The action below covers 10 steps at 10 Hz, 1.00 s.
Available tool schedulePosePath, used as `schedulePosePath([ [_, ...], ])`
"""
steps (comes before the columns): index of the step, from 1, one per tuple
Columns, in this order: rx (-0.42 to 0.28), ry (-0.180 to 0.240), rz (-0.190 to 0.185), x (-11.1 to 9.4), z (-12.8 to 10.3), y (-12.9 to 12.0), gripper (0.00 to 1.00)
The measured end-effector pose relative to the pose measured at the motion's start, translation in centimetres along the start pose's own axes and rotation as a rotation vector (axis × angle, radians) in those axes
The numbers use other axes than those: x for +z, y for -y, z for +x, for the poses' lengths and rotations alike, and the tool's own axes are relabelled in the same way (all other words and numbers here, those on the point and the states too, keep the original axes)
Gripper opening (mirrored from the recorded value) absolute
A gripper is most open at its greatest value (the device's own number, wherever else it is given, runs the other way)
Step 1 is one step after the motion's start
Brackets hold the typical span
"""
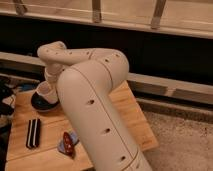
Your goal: Place the ceramic cup in the ceramic bowl
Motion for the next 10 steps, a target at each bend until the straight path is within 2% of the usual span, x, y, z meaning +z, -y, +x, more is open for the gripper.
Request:
schedulePosePath([
  [6, 0.004, -0.024, 0.011, 1.4, 0.4, -0.1, 0.01],
  [9, 0.012, -0.020, 0.011, 1.3, 0.3, 0.0, 0.01],
  [10, 0.012, -0.020, 0.011, 1.3, 0.3, 0.0, 0.04],
])
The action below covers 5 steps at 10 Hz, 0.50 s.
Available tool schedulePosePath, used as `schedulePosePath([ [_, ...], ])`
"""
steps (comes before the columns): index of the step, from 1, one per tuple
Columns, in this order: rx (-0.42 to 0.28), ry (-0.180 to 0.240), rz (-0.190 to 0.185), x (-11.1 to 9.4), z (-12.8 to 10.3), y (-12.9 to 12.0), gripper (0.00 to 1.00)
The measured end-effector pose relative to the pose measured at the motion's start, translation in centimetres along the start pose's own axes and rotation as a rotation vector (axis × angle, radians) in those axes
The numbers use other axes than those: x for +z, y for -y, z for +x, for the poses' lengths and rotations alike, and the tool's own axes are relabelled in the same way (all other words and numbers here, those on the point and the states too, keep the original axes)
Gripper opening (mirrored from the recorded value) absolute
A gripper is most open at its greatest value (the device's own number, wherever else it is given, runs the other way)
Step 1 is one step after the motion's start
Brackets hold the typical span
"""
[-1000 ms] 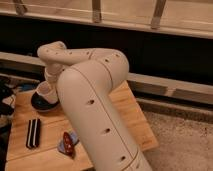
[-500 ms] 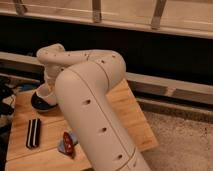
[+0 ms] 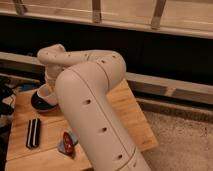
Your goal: Place the ceramic cup in the ceramic bowl
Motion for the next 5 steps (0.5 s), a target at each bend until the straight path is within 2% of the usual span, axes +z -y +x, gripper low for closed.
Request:
schedulePosePath([
  [1, -0.001, -0.004, 0.002, -0.04, 0.16, -0.08, 0.14],
  [2, 0.000, -0.005, 0.002, -0.04, 0.24, -0.07, 0.20],
  [3, 0.003, -0.004, 0.004, -0.15, 0.32, 0.17, 0.24],
  [5, 0.008, -0.002, 0.004, -0.24, 0.35, 0.38, 0.24],
])
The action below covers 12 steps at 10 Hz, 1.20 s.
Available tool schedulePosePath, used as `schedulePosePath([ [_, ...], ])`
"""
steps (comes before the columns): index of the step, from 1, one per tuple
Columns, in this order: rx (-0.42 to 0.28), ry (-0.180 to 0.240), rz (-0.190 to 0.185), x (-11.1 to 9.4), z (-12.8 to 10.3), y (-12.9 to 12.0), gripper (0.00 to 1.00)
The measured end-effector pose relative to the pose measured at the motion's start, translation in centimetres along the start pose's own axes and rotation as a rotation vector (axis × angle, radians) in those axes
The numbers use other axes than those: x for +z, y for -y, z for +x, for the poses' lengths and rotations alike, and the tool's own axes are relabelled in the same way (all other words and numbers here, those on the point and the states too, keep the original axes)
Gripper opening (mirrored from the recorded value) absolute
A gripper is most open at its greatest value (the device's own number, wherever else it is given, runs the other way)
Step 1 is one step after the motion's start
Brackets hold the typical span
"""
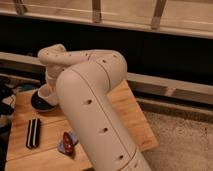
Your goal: Place the ceramic cup in the ceramic bowl
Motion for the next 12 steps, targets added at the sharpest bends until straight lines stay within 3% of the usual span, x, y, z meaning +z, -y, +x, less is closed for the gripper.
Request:
schedulePosePath([
  [12, 0.011, 0.007, 0.003, -0.39, 0.56, 0.41, 0.24],
])
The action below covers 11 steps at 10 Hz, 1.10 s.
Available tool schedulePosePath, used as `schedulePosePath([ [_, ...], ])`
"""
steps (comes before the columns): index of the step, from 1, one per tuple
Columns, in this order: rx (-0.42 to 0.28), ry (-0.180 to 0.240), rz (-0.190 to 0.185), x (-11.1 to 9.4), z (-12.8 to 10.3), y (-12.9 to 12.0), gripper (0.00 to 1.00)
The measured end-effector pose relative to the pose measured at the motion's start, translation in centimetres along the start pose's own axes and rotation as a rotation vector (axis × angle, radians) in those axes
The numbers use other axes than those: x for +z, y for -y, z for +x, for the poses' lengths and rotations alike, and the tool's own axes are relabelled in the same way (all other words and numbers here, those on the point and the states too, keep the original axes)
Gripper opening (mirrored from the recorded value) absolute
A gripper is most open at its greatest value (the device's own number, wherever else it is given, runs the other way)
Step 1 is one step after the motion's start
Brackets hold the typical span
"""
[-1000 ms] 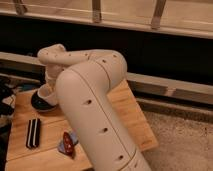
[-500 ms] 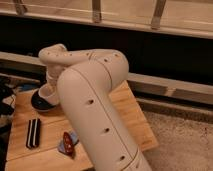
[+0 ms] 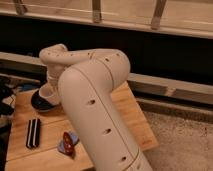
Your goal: Place the ceramic cup in the ceramic bowl
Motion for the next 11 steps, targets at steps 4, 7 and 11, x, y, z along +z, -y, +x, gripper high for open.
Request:
schedulePosePath([
  [4, 0.002, 0.012, -0.004, -0.39, 0.13, 0.23, 0.45],
  [7, -0.005, 0.019, -0.007, -0.51, 0.15, -0.08, 0.65],
  [11, -0.005, 0.021, -0.007, -0.59, 0.30, 0.12, 0.39],
])
